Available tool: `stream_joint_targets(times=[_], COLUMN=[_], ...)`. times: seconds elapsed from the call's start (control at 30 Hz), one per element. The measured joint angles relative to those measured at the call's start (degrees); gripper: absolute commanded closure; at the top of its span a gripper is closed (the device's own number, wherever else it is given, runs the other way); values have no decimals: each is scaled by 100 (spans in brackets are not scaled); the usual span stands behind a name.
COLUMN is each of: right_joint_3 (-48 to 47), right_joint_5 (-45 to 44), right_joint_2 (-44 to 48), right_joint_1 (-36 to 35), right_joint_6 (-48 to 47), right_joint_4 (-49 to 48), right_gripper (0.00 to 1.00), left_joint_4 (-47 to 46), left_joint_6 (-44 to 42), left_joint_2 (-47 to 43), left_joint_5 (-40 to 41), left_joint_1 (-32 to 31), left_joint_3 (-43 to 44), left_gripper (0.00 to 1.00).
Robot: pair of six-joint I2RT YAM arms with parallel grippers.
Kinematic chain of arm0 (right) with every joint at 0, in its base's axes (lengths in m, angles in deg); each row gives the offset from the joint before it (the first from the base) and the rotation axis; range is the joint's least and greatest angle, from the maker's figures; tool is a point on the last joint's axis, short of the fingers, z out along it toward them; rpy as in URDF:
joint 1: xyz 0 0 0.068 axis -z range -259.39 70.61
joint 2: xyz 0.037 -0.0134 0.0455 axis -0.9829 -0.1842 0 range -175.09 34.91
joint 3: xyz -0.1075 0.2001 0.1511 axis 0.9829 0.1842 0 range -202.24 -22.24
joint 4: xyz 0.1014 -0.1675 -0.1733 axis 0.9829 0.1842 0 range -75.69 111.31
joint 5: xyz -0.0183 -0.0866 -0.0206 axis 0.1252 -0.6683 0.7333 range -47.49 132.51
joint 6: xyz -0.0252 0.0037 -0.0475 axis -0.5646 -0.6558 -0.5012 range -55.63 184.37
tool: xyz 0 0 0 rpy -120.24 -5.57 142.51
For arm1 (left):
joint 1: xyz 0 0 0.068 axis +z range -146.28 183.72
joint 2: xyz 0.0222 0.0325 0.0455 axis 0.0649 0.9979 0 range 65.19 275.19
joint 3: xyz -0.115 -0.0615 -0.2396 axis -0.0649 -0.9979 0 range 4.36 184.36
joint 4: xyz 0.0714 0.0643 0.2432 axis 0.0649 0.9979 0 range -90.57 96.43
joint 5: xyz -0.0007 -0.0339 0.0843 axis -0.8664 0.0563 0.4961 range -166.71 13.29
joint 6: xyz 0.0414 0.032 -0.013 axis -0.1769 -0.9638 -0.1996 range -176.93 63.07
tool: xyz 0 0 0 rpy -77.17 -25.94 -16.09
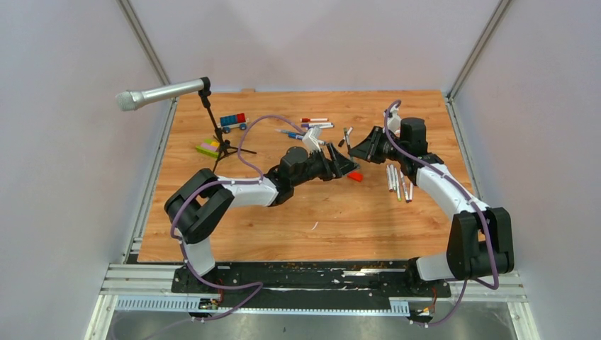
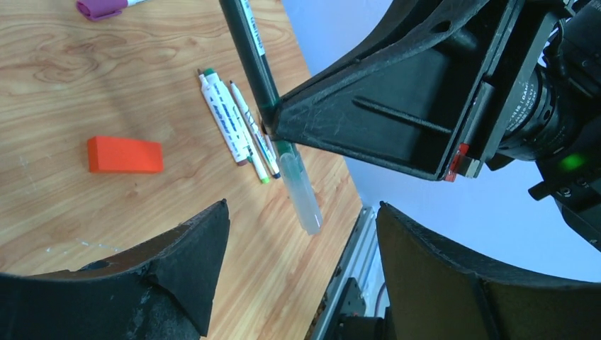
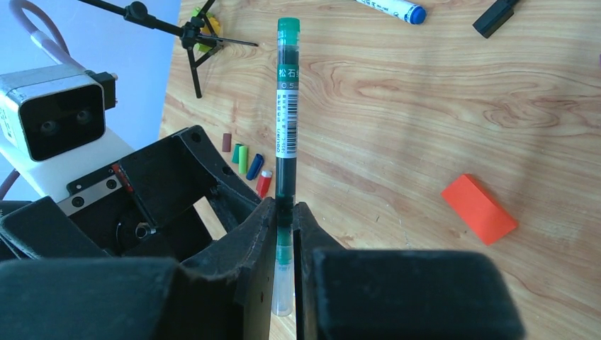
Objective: Open the pen caps
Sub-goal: Pick up the pen from the center of the board, then open the pen cap from the pen.
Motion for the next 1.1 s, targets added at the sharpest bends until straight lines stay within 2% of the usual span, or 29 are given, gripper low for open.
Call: stream_joint_targets(times=[0.33,0.53,0.57,0.67,0.73,0.8,0.87,0.97,1.1], right_joint_3=[42,83,85,90,92,92,92,92,90], right_joint_5=[57,74,66,46,103,216,409,892,1639], right_joint_2=[28,87,122,175,247,389,557,892,1196], right_joint_1=[0,-20,-17,-13,-17,-24,-15,66,254], right_joint_6=[31,17,-4,-39,-129,-243,-492,-1005,-1714], right_joint_4=[-28,-31,-28,-17,2,22,24,52,192], right_gripper=[100,97,91,54,33,20,12,5,6], left_joint_4=[140,446,474,474,516,562,647,780,931], left_joint_6=[120,94,105,63,-31,-142,-282,-542,-1023], left_joint_2=[339,424,428,433,433,420,328,-37,-817], left_joint_5=[-46,-72,-74,-105,-140,-162,-186,-214,-299], left_joint_1=[-2,-2,2,4,-2,-2,-2,-2,-2], left_joint_3=[468,623,629,649,643,584,400,-87,-732], left_gripper=[51,94,99,100,100,100,100,100,100])
